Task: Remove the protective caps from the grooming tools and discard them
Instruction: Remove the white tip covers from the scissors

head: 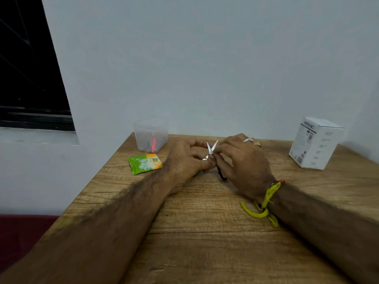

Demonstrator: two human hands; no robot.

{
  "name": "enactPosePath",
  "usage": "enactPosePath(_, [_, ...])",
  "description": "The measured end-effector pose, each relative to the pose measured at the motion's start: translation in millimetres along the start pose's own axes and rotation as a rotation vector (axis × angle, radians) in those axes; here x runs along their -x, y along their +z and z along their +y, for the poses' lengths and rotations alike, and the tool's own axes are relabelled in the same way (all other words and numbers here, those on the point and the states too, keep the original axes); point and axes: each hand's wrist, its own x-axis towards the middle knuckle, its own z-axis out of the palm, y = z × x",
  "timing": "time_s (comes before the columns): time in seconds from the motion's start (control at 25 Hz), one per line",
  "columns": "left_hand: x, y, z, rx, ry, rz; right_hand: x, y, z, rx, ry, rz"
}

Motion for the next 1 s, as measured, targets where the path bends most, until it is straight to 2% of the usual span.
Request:
enactPosePath(0.12, [0.8,0.8,3.2,-0.015,-0.025,0.012,-1.2,1.8,5.6,-0.037,-0.03,-0.048])
enactPosePath(0.36, [-3.4,4.4,5.3,-0.013,-0.086,0.138,-3.4,-2.7,6.8,-0.041,-0.131,-0.023])
enactPosePath(0.68, [-4.4,1.7,3.4,-0.036,-0.089,0.157,-1.9,-4.1,5.3,-0.115,-0.111,-0.053])
enactPosePath(1.0, [-4.2,1.1,3.4,0.049,-0.074,0.152,0.0,-5.6,2.0,-0.115,-0.113,-0.106])
